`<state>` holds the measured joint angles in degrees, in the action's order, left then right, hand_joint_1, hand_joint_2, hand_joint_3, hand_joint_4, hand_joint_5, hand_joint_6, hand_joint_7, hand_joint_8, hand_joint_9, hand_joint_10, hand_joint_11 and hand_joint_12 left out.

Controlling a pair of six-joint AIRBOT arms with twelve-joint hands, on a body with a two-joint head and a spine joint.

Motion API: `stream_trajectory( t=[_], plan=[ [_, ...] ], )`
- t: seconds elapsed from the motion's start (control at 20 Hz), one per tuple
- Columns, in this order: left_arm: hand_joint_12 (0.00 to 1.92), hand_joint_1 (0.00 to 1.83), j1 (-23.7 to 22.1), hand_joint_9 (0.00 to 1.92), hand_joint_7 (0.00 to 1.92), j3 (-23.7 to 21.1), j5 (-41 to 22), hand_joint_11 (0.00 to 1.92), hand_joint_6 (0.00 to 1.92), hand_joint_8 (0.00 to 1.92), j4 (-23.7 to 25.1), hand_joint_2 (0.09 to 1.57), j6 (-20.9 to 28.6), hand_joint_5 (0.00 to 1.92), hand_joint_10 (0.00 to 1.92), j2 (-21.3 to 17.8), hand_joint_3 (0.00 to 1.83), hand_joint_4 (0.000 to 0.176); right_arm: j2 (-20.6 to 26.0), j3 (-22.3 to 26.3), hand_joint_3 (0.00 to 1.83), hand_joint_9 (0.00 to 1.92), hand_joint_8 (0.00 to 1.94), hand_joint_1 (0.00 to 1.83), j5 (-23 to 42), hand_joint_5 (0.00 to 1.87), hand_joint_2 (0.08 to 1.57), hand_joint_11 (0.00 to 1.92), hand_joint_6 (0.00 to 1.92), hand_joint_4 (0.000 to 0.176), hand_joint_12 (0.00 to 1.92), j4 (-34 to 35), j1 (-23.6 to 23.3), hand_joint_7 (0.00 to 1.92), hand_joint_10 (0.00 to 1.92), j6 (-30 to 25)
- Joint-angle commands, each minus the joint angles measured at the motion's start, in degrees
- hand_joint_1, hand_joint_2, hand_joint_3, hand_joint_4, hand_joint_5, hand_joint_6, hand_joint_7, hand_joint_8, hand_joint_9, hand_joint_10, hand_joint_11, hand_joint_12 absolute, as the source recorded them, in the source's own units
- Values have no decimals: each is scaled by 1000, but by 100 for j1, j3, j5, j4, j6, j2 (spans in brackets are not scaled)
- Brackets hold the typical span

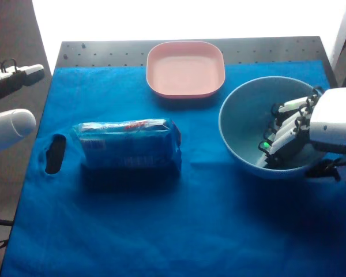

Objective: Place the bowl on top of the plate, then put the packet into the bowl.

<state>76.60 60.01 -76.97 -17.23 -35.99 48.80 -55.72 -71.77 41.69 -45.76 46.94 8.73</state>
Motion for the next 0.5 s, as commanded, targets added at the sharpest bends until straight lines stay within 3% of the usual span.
stream_trajectory(
  t=[0.0, 0.05, 0.1, 0.15, 0.2, 0.25, 0.3, 0.35, 0.4, 0.45],
  plan=[
    [332, 86, -62, 128, 218, -9, -741, 0, 0, 0, -79, 1228, 54, 272, 2, 36, 0, 70, -44, -11, 0, 1046, 880, 1235, 377, 1040, 1091, 401, 883, 17, 1258, 125, -60, 1049, 154, -6],
    [379, 79, -62, 132, 217, -10, -749, 0, 2, 0, -87, 1234, 60, 266, 2, 43, 1, 64, -59, -24, 0, 851, 838, 1349, 377, 1063, 1091, 432, 829, 0, 1273, 133, -79, 1106, 1000, -6],
    [328, 76, -61, 133, 220, -11, -767, 0, 1, 1, -96, 1243, 67, 267, 1, 52, 3, 69, -80, -43, 3, 812, 972, 1371, 377, 1062, 1095, 430, 786, 0, 1282, 146, -114, 1081, 1159, -6],
    [316, 75, -61, 127, 218, -13, -783, 0, 0, 0, -99, 1246, 70, 263, 0, 54, 3, 71, -94, -56, 3, 801, 1060, 1375, 378, 1085, 1098, 457, 743, 0, 1299, 157, -151, 1051, 1180, -6],
    [406, 82, -59, 134, 214, -15, -804, 0, 1, 3, -100, 1244, 72, 269, 2, 54, 1, 69, -110, -71, 6, 850, 1096, 1376, 378, 994, 1103, 541, 985, 0, 1278, 172, -195, 1049, 1072, -5],
    [408, 79, -59, 138, 214, -16, -816, 0, 1, 2, -101, 1247, 74, 273, 2, 54, 1, 67, -120, -79, 36, 936, 1176, 1230, 378, 873, 1143, 595, 1185, 0, 1270, 192, -217, 961, 1059, -5],
    [406, 96, -58, 132, 214, -17, -824, 0, 2, 2, -101, 1252, 76, 277, 0, 56, 2, 66, -134, -92, 771, 995, 1708, 1287, 380, 990, 937, 676, 1729, 0, 1514, 225, -234, 762, 1461, -3],
    [446, 84, -57, 145, 218, -19, -829, 0, 1, 1, -101, 1259, 78, 279, 4, 58, 3, 59, -146, -101, 1096, 1017, 1894, 1312, 380, 1065, 825, 732, 1883, 0, 1630, 255, -240, 770, 1615, -3],
    [467, 77, -56, 147, 210, -20, -830, 0, 0, 1, -101, 1267, 83, 276, 3, 59, 4, 59, -155, -107, 1351, 1073, 1723, 1212, 381, 914, 657, 818, 1913, 0, 1689, 289, -241, 951, 1712, -2],
    [394, 82, -53, 132, 212, -20, -834, 0, 0, 1, -101, 1268, 88, 276, 6, 62, 2, 63, -163, -114, 1460, 1126, 1743, 1190, 381, 913, 602, 890, 1919, 12, 1775, 328, -241, 1001, 1832, -2]
  ],
)
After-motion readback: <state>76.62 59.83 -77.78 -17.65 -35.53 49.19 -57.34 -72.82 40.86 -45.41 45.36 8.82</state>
